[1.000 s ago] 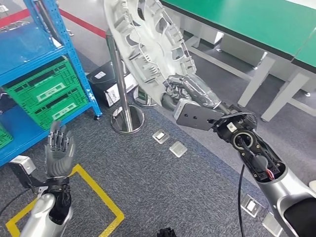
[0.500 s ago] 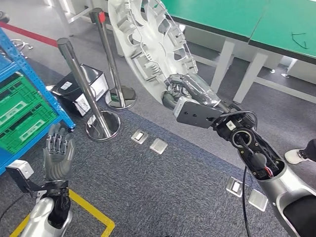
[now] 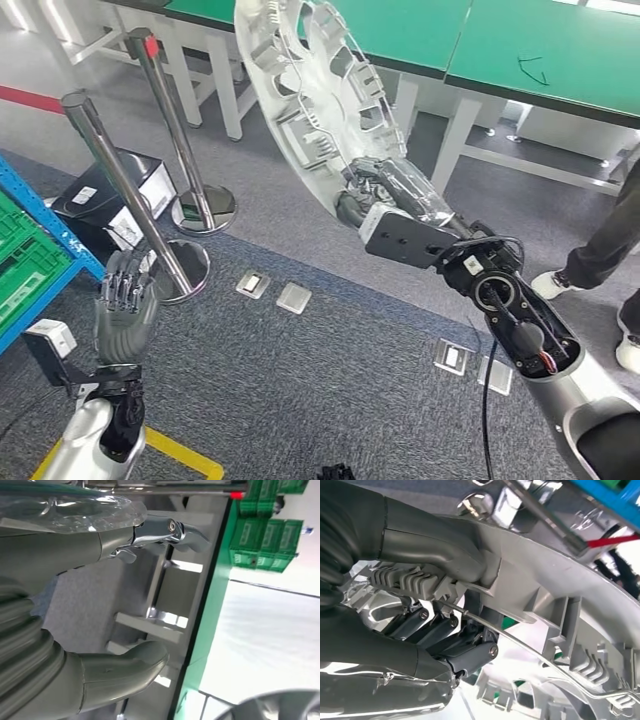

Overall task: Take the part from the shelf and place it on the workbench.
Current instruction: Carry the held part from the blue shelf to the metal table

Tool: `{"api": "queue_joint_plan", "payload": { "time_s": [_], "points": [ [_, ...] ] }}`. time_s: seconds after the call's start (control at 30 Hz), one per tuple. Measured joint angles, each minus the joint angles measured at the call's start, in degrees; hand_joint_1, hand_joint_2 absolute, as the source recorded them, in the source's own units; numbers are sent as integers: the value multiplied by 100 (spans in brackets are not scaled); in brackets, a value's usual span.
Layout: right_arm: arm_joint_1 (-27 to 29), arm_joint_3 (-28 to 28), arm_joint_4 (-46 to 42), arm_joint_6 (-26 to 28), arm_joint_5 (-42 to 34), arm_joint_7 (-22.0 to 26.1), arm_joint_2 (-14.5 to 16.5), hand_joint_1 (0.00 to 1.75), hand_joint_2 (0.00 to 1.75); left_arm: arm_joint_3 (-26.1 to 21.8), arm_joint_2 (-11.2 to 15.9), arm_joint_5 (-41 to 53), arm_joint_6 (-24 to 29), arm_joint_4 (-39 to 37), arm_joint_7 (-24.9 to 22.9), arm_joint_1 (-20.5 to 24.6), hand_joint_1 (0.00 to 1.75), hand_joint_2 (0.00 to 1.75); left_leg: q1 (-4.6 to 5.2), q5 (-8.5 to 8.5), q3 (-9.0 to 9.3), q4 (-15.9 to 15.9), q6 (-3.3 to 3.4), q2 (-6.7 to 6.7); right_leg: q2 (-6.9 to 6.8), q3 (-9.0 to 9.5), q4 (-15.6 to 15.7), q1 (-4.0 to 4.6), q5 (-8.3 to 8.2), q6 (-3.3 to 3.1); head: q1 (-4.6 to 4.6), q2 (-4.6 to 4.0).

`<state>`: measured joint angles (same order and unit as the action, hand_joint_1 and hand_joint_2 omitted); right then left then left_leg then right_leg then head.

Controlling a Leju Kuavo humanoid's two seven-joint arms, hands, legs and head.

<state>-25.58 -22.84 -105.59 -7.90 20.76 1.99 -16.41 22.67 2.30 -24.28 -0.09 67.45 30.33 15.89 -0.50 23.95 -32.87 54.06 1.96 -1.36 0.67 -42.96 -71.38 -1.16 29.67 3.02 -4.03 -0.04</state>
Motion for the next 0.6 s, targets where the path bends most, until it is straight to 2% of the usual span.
{"api": "queue_joint_plan", "payload": {
  "time_s": [0.03, 0.07, 0.1, 0.17, 0.2, 0.23, 0.3, 0.33, 0.37, 0.43, 0.5, 0.53, 0.57, 0.6],
  "points": [
    [16, 4, 2, 5, 0, 8, 0, 175, 175, 0, 2, 0, 13, 0, -3, -14, 0, 175, 3, 5, 2, 2, -2, -63, -21, -32, -104, 0, 1, 3, -13, 0],
    [27, 8, 4, 10, 1, 22, 0, 175, 175, 0, 3, 0, 23, 0, -7, -22, 0, 175, 4, 12, 6, 5, -10, -127, -41, 60, 40, 1, -105, 1, -30, 0],
    [33, 10, 6, 14, 1, 42, 0, 175, 175, 0, 3, 0, 36, 1, -11, -26, 0, 175, 4, 23, 16, 11, -23, -188, -97, 261, 399, 3, -286, -8, -49, 0],
    [40, 15, 8, 20, 9, 92, 0, 175, 175, 0, 4, -4, 63, 2, -15, -26, 0, 175, 31, 58, 30, 42, -71, -296, -340, 697, 1233, 37, -573, -37, -78, 0],
    [47, 21, 9, 33, 17, 113, 0, 175, 175, 0, 5, -9, 73, 2, -10, -26, 0, 175, 49, 72, 34, 55, -96, -345, -419, 818, 1479, 57, -632, -65, -75, 0],
    [60, 32, 11, 56, 30, 125, -1, 175, 175, 0, 5, -18, 75, 2, -2, -27, 0, 175, 70, 81, 37, 62, -119, -394, -444, 859, 1586, 77, -637, -95, -61, 0],
    [95, 61, 10, 116, 52, 130, -3, 175, 175, 0, 2, -36, 66, 2, 26, -21, 0, 175, 77, 96, 47, 55, -170, -488, -304, 850, 1600, 84, -655, -167, -16, 0],
    [109, 77, 7, 140, 62, 127, -5, 175, 175, 0, -1, -44, 57, 1, 37, -15, 0, 175, 65, 142, 42, 93, -202, -435, -237, 851, 1611, 76, -670, -196, 7, 0],
    [117, 89, 4, 156, 68, 126, -6, 175, 175, 0, -3, -47, 49, 1, 46, -7, 0, 175, 46, 241, -5, 224, -231, -321, -174, 855, 1622, 67, -686, -227, 30, 0],
    [127, 101, 3, 172, 87, 126, -7, 175, 175, 0, -4, -54, 41, 0, 55, -5, 0, 175, 18, 595, -281, 868, -266, -15, -48, 850, 1633, 54, -708, -275, 86, 0],
    [140, 102, 5, 177, 103, 124, -7, 175, 175, 0, -2, -67, 40, -2, 58, -16, 0, 175, 17, 904, -676, 1670, -267, 94, 102, 835, 1633, 63, -719, -302, 117, 0],
    [150, 103, 7, 178, 108, 124, -7, 175, 175, 0, 0, -73, 40, -3, 58, -20, 0, 175, 19, 917, -780, 1848, -255, 107, 189, 830, 1632, 69, -724, -308, 125, 0],
    [159, 103, 7, 178, 110, 124, -7, 175, 175, 0, 1, -77, 40, -4, 58, -21, 0, 175, 22, 816, -770, 1782, -234, 119, 276, 828, 1632, 74, -729, -311, 131, 0],
    [165, 103, 7, 178, 111, 123, -7, 175, 175, 0, 2, -77, 40, -4, 58, -18, 0, 175, 26, 618, -639, 1472, -202, 154, 363, 830, 1632, 76, -734, -310, 137, 0]
  ]
}}
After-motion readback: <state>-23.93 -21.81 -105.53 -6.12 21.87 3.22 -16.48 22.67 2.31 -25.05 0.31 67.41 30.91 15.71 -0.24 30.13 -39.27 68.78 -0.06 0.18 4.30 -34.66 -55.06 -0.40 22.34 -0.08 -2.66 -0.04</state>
